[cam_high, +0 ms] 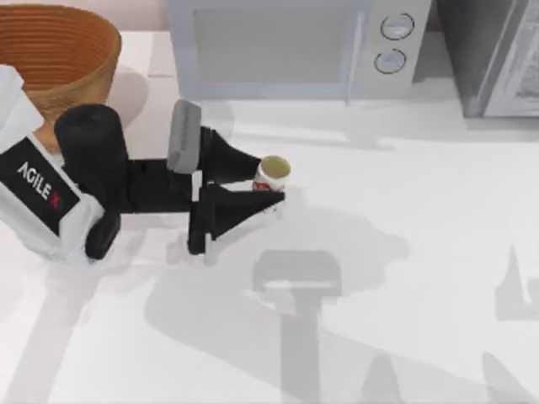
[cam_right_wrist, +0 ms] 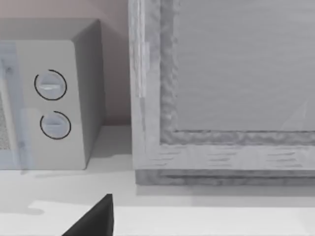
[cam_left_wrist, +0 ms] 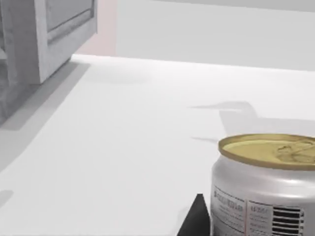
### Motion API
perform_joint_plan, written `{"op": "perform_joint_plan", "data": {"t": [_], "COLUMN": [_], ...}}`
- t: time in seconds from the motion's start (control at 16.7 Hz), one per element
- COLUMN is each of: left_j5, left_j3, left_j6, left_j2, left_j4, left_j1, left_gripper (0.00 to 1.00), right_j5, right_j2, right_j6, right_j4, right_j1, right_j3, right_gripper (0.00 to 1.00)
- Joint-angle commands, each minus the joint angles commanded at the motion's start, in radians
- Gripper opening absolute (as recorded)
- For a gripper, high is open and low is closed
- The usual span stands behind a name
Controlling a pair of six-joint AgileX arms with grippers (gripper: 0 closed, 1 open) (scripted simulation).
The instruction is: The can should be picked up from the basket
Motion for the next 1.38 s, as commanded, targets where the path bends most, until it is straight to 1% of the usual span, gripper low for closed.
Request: {"op": "perform_joint_plan", "data": {"t": [0.18, 0.36, 0.84, 1.38], "left_j5": [0.043, 0.054, 0.051, 0.051], "left_j3": [0.059, 0.102, 0.111, 0.111], "left_j6": [0.010, 0.023, 0.027, 0.027], "left_j2": [0.138, 0.227, 0.244, 0.244], "left_j4": [0.090, 0.155, 0.170, 0.170], "left_j1": [0.005, 0.019, 0.025, 0.025], "left_gripper": [0.00, 0.00, 0.00, 0.68], "right_j5": [0.000, 0.000, 0.000, 0.000], "right_j2": [0.000, 0.000, 0.000, 0.000], "right_j6": [0.000, 0.000, 0.000, 0.000], "right_j4": [0.000, 0.000, 0.000, 0.000], "right_j1": [0.000, 0.000, 0.000, 0.000], "right_j3": [0.000, 0.000, 0.000, 0.000], "right_gripper": [1.00, 1.00, 1.00, 1.00]}}
